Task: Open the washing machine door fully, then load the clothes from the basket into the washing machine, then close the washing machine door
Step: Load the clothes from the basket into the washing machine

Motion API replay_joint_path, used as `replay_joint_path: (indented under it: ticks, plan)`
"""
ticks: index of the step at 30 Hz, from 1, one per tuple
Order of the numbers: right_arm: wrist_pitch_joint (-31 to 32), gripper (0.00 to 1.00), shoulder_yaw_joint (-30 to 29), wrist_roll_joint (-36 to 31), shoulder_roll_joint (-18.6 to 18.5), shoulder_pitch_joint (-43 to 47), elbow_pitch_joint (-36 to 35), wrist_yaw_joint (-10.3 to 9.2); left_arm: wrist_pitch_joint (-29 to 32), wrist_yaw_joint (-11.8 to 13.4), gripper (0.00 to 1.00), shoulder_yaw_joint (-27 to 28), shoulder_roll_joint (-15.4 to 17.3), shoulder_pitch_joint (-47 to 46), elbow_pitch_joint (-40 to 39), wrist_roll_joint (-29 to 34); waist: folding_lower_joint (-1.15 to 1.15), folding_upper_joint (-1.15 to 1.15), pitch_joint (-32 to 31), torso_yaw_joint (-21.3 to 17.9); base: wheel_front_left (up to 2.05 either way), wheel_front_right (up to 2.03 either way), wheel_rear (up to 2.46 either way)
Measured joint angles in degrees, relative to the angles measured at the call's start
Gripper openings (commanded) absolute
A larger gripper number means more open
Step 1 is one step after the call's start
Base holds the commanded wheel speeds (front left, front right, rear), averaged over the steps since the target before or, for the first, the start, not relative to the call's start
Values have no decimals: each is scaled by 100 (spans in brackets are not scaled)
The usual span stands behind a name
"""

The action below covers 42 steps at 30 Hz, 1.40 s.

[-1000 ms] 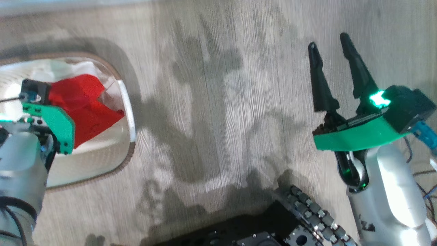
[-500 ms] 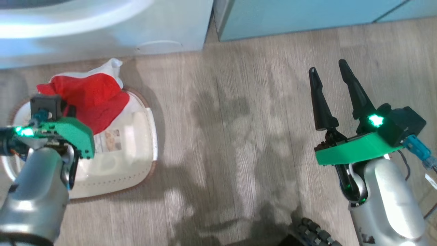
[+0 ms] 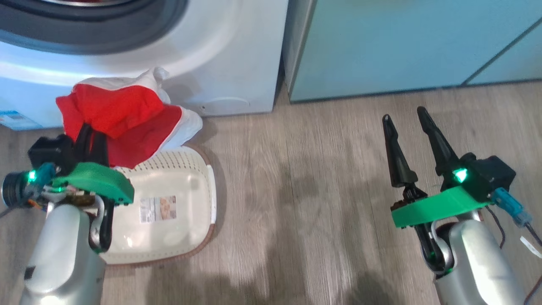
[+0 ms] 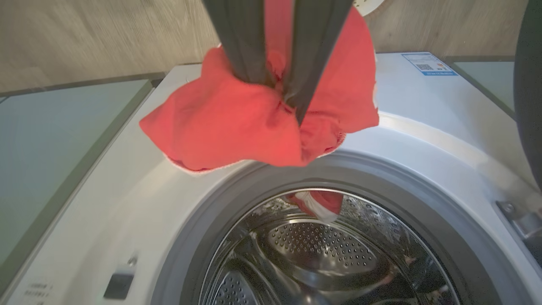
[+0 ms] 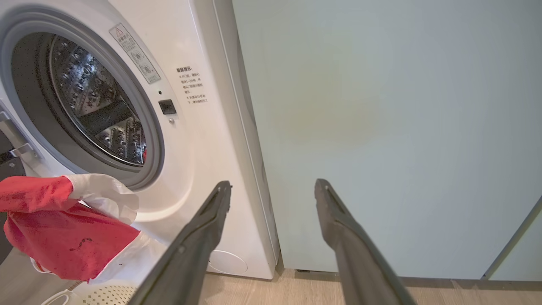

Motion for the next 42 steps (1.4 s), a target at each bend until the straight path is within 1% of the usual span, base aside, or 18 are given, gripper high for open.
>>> replay_joint_path:
  ticks: [6,10,14,17,23,27,32,42]
  plan:
    - [0,100,-81,-12,0,201,77,0,-5,-380,0,624,-470,504,-654,143,0,0,-505,84,0,0,0]
    - [0,100,-112,-13,0,408,121,0,-5,-638,0,840,-739,809,-950,335,0,0,-833,135,0,0,0]
    - [0,100,-118,-49,1,606,157,0,-5,-833,0,926,-883,1145,-1080,386,0,0,-1138,185,0,0,0]
    - [0,100,-127,-56,1,699,163,0,-5,-910,0,959,-947,1418,-1198,386,0,0,-1335,208,0,0,0]
    - [0,100,-189,-56,1,884,172,0,-5,-981,0,845,-995,1900,-1302,375,0,0,-1646,244,0,0,0]
    - [0,100,-225,-54,1,961,170,1,-5,-982,0,631,-1004,2108,-1303,164,0,0,-1759,258,0,0,0]
    - [0,100,-266,-26,1,961,162,0,-5,-969,0,497,-1006,2118,-1316,12,0,0,-1782,287,0,0,0]
    - [0,100,-279,-2,2,961,124,0,-5,-914,0,486,-1006,2101,-1436,-45,0,0,-1730,309,0,0,0]
